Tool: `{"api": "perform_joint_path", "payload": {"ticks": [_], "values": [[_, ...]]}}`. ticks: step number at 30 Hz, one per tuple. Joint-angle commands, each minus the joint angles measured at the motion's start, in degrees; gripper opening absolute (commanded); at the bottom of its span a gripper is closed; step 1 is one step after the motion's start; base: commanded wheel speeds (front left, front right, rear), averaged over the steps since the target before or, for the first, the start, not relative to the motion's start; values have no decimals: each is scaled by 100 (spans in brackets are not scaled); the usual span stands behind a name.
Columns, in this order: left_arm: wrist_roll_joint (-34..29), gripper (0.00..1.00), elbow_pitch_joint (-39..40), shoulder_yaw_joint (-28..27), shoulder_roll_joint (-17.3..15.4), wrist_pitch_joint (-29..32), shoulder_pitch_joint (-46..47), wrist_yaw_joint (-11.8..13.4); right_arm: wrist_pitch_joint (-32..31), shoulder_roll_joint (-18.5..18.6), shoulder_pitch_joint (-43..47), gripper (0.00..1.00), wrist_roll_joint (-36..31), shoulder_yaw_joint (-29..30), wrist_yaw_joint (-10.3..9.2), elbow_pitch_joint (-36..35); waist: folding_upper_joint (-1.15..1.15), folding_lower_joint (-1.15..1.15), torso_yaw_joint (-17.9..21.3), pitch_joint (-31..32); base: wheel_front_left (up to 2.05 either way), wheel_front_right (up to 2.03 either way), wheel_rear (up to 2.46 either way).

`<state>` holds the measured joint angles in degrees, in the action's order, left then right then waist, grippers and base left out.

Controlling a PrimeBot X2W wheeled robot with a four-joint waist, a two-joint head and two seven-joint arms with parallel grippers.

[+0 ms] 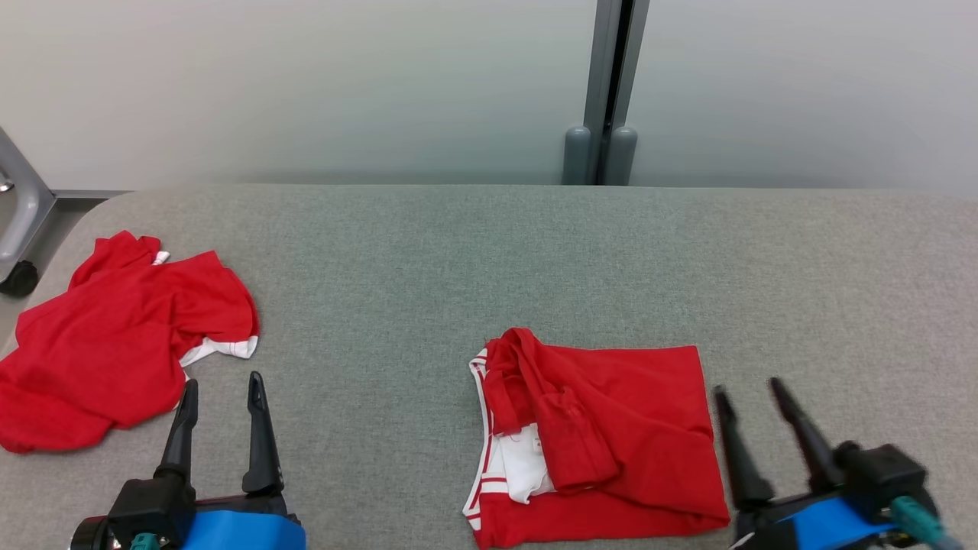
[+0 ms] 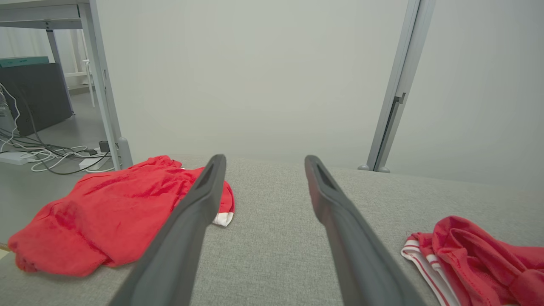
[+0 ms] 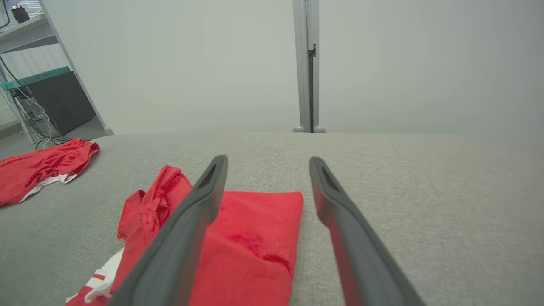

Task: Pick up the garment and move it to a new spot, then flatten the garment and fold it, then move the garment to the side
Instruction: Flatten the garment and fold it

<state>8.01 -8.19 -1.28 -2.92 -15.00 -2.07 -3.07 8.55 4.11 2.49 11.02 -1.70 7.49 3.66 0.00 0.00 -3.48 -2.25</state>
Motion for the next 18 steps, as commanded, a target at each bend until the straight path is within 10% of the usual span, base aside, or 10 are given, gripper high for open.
{"api": "perform_joint_path", "payload": {"ticks": [1,18], "values": [[-24,100,5,-8,5,-25,-26,-18,-42,8,31,100,-54,-145,1,19,0,0,-4,4,0,0,0],[94,100,-54,183,5,-25,147,-2,-182,94,-976,100,52,-1836,1,1781,0,0,-339,-133,0,0,0]]}}
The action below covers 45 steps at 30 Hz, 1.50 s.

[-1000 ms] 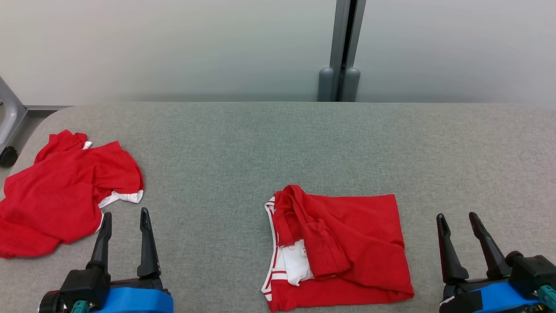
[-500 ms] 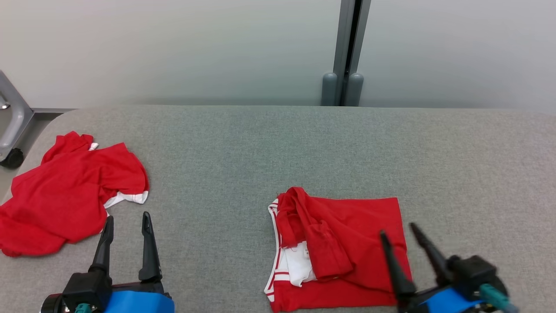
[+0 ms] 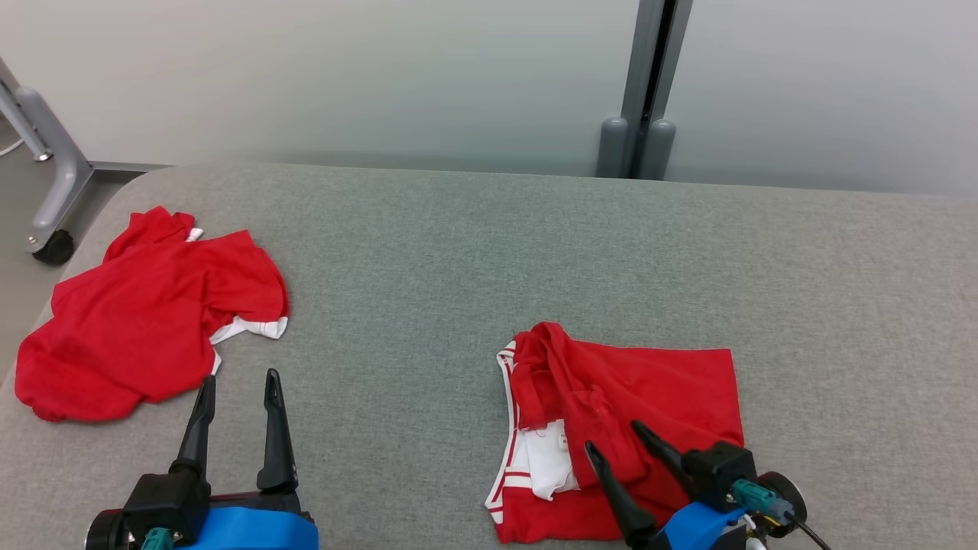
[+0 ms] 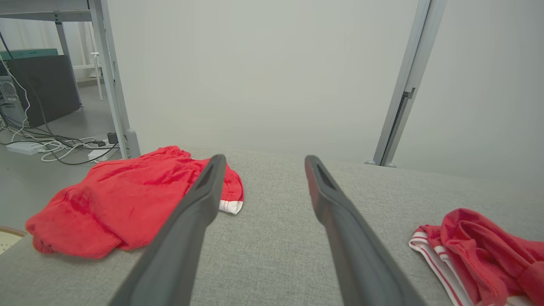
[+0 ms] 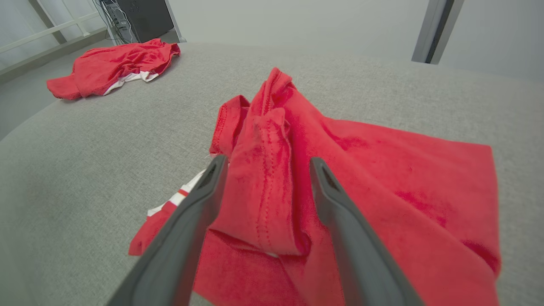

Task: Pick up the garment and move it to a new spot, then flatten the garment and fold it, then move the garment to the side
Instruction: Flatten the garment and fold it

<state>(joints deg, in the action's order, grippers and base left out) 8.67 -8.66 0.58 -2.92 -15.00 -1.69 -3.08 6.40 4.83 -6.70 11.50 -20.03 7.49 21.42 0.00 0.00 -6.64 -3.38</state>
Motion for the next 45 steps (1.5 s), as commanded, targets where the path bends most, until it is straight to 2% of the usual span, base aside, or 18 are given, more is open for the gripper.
{"api": "perform_joint_path", "payload": {"ticks": [1,4,5,6,7,15,22,27,28,29,36,45], "values": [[37,100,-13,-3,4,-25,105,5,57,27,-117,100,24,-55,1,139,0,0,-43,-25,0,0,0],[39,100,-34,5,5,-25,106,7,138,11,-244,100,80,-219,1,477,0,0,-106,-39,0,0,0],[45,100,-41,14,5,-25,113,7,186,2,-275,78,98,-268,1,561,0,0,-127,-36,0,0,0],[53,100,-40,13,4,-25,117,13,240,-11,-307,17,128,-314,1,616,0,0,-140,-44,0,0,0],[65,100,-37,13,5,-25,120,23,289,-23,-330,0,148,-354,1,683,0,0,-149,-47,0,0,0],[98,100,-14,53,5,-25,147,64,583,-104,-569,0,329,-749,1,745,0,0,-174,-115,0,0,0],[117,100,-44,100,5,-25,205,52,590,-165,-636,0,473,-1226,1,689,0,0,-219,-142,0,0,0],[104,100,-48,75,5,-25,202,39,593,-186,-539,0,620,-1354,1,702,0,0,-253,-163,0,0,0],[106,100,-50,77,5,-25,191,42,574,-189,-518,46,639,-1367,1,747,0,0,-254,-161,0,0,0],[110,100,-55,83,5,-25,179,47,520,-190,-487,100,677,-1382,1,817,0,0,-258,-158,0,0,0],[132,100,-30,86,5,-25,81,100,708,-178,-435,100,619,-1273,1,778,0,0,-177,-111,0,0,0],[61,100,14,13,5,-25,7,101,847,209,-79,100,448,-243,1,-98,0,0,112,60,0,0,0]]}}
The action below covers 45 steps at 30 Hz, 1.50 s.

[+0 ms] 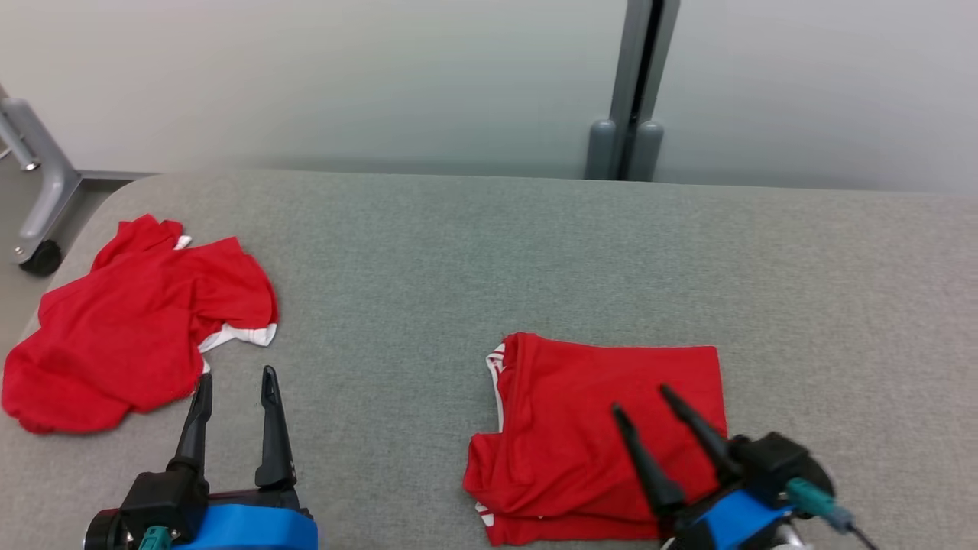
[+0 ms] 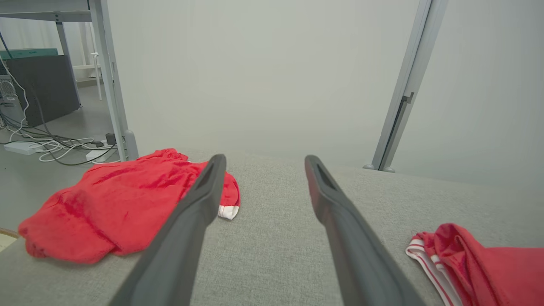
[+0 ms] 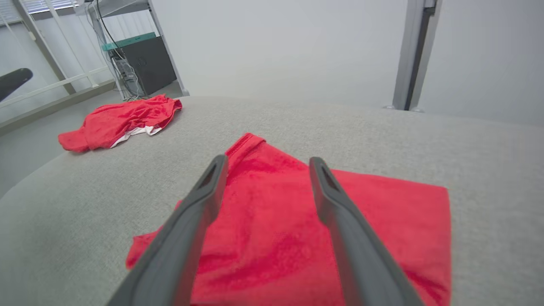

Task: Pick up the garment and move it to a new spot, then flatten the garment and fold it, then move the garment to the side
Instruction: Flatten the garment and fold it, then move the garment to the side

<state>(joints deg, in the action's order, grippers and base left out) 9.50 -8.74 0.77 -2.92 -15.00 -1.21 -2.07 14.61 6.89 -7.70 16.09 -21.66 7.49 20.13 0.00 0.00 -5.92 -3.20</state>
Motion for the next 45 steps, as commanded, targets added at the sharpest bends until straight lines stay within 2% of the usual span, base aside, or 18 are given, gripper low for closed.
{"api": "perform_joint_path", "payload": {"ticks": [1,10,20,30,45], "values": [[-36,100,27,-12,4,-25,-53,-14,27,32,76,100,-46,93,1,-92,0,0,75,60,0,0,0],[-164,100,51,-92,-2,-25,-175,-46,2,11,537,100,-309,1400,1,-963,0,0,383,262,0,0,0],[-266,100,-63,-122,-103,-13,-358,-25,-236,-206,1122,100,-488,2366,1,-1658,0,0,606,406,0,0,0],[-281,100,-54,-139,-286,177,-423,29,-549,-369,1574,100,-580,2490,1,-1868,0,0,630,468,0,0,0],[-225,100,-153,-88,-355,217,-389,106,-676,-402,1600,100,-587,2445,1,-1770,0,0,536,475,0,0,0]]}}
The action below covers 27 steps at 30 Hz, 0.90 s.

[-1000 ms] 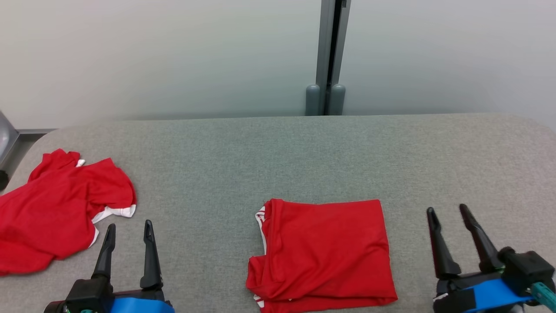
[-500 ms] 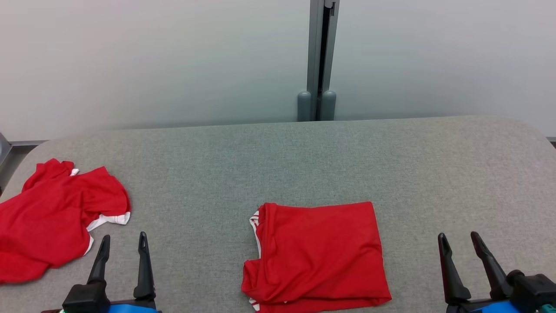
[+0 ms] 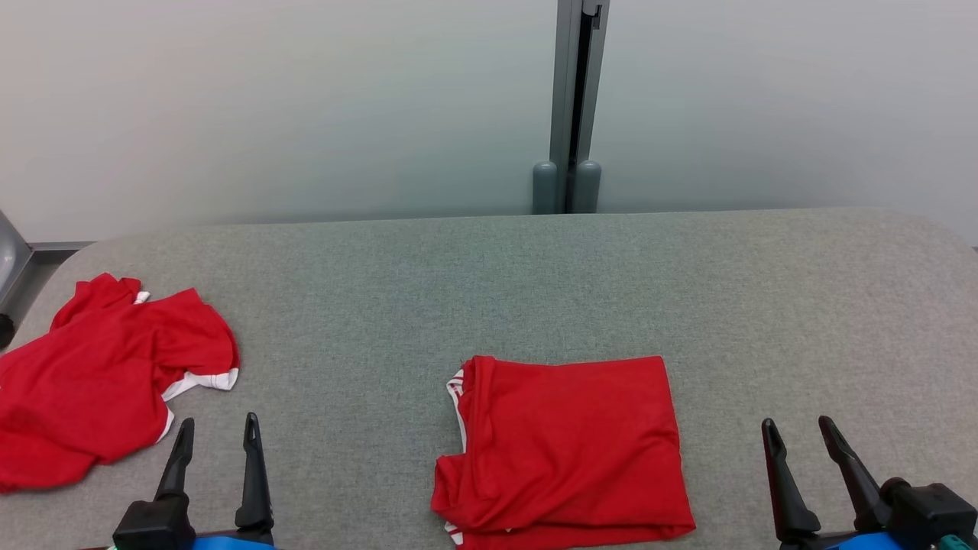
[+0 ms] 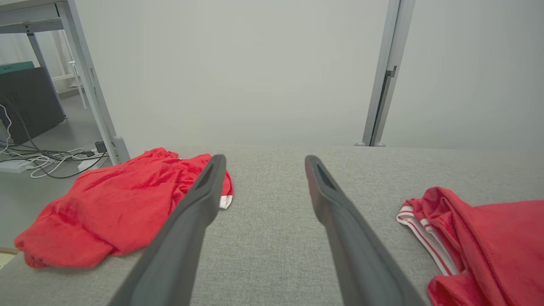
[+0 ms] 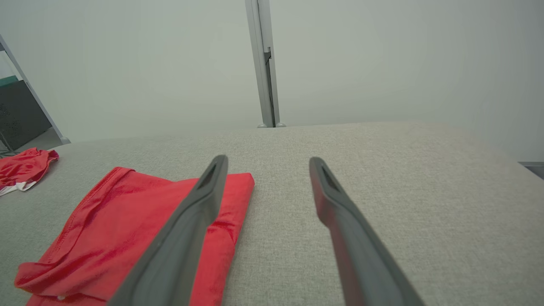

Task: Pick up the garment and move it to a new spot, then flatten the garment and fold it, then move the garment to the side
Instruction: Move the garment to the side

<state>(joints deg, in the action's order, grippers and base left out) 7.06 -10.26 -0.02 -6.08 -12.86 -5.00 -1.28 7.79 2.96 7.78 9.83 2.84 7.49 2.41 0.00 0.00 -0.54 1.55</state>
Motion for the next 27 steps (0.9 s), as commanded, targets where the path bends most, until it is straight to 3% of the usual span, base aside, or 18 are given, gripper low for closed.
{"api": "perform_joint_path", "payload": {"ticks": [1,15,21,27], "values": [[28,100,1,-6,-42,3,-8,28,6,-9,45,100,44,-7,1,14,0,0,-7,0,0,0,0],[95,100,45,90,-22,-22,142,83,-485,56,-1139,100,-188,-371,1,574,0,0,-103,-119,0,0,0],[107,100,32,174,6,-40,222,96,-867,90,-1614,100,-197,-481,1,1442,0,0,-252,-260,0,0,0],[138,100,-16,227,25,-88,341,112,-755,77,-1849,100,-138,-540,1,2372,0,0,-398,-450,0,0,0]]}}
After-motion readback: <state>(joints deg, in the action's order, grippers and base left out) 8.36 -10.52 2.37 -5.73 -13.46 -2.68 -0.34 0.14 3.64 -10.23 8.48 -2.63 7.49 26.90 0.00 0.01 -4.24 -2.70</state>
